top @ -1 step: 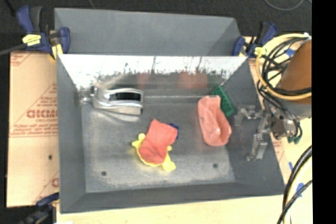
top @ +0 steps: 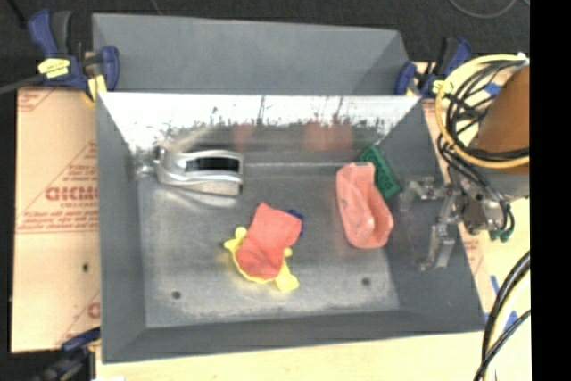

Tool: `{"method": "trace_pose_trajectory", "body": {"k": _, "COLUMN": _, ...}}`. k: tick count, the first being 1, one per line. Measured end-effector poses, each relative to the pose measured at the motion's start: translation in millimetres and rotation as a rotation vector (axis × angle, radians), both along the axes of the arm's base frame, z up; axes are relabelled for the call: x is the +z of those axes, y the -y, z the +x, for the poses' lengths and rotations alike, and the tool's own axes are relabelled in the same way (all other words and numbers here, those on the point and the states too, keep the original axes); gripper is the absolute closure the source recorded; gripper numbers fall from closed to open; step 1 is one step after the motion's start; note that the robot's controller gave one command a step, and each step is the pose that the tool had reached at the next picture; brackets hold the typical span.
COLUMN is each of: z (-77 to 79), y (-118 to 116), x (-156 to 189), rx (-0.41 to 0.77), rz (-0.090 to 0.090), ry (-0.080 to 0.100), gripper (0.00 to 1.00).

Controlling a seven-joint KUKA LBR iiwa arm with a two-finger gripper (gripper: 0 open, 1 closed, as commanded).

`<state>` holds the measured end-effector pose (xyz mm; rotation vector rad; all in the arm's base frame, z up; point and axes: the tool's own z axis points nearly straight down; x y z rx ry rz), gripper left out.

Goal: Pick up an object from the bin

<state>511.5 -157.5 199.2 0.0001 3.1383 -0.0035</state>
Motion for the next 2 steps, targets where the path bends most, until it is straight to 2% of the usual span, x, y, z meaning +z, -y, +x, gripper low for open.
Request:
{"method": "trace_pose_trajectory", "body": {"k": 1, "z": 39.9, "y": -57, "x": -9, "rx": 0.012, "rz": -0.001, "ry": -0.001, "gripper": 0.0}}
{"method": "trace_pose_trajectory", "body": {"k": 2, "z": 51.2, "y": -80, "x": -38, "rx": 0.114, "rz": 0.002, "ry": 0.005, "gripper": 0.0}}
